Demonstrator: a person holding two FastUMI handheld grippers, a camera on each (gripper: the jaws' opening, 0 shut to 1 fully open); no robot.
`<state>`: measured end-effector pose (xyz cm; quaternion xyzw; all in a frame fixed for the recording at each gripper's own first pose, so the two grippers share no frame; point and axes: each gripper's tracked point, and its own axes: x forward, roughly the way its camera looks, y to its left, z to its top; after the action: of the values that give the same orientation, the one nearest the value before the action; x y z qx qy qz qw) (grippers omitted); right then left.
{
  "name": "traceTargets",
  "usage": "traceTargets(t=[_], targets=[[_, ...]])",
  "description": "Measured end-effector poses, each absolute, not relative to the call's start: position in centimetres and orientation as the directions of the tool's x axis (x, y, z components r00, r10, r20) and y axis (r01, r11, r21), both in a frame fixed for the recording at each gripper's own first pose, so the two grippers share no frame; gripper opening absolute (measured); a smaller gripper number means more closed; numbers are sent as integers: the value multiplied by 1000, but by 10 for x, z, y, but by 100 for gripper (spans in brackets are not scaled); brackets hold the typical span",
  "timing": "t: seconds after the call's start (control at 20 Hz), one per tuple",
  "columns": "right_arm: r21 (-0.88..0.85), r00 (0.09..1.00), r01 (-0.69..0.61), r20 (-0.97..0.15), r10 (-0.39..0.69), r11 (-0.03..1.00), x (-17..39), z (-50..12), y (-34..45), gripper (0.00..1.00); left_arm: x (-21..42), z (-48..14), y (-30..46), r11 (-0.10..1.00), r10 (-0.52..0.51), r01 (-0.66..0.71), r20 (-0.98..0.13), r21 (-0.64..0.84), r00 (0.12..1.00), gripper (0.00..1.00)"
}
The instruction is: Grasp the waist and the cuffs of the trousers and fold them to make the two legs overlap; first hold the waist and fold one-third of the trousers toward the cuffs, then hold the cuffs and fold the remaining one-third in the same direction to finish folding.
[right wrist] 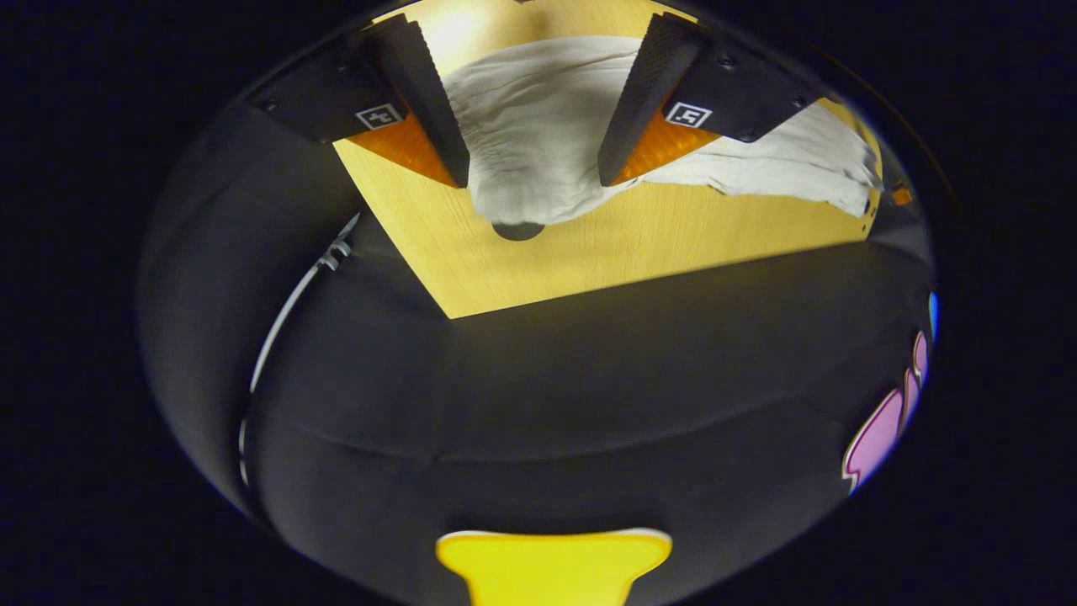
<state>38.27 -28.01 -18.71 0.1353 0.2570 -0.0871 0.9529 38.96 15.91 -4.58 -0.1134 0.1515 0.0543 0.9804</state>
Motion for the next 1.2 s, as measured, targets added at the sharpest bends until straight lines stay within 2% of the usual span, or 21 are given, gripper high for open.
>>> traceTargets(t=[0.05, 0.25, 0.35, 0.45, 0.5, 0.6, 0.8, 1.05, 1.15, 1.2], targets=[[240, 855, 277, -502, -125, 930, 377, -186, -289, 96, 382, -38, 157, 969, 85, -147, -294, -197, 952, 96], [289, 837, 410, -495, -232, 865, 348, -195, -335, 98, 352, -15, 136, 972, 97, -143, -238, -184, 967, 96], [327, 814, 453, -532, -235, 829, 340, -219, -344, 99, 335, -7, 128, 971, 111, -153, -225, -182, 968, 96], [367, 800, 476, -559, -219, 799, 341, -241, -346, 99, 317, -2, 118, 948, 128, -185, -224, -260, 966, 96], [369, 791, 484, -573, -215, 794, 342, -249, -344, 99, 304, 8, 106, 918, 123, -190, -204, -348, 971, 96], [369, 796, 470, -570, -204, 802, 340, -244, -342, 99, 287, 13, 103, 909, 139, -201, -190, -365, 972, 96], [329, 787, 454, -583, -200, 828, 335, -250, -344, 99, 270, 14, 98, 932, 147, -207, -215, -296, 966, 96], [273, 785, 454, -574, -236, 848, 333, -248, -350, 99, 257, 14, 89, 934, 161, -220, -217, -283, 963, 96], [249, 776, 466, -577, -257, 849, 331, -249, -351, 97, 255, 13, 87, 933, 165, -222, -211, -282, 963, 96], [238, 775, 466, -574, -264, 852, 332, -247, -348, 89, 255, 9, 82, 934, 154, -213, -213, -288, 965, 96]])
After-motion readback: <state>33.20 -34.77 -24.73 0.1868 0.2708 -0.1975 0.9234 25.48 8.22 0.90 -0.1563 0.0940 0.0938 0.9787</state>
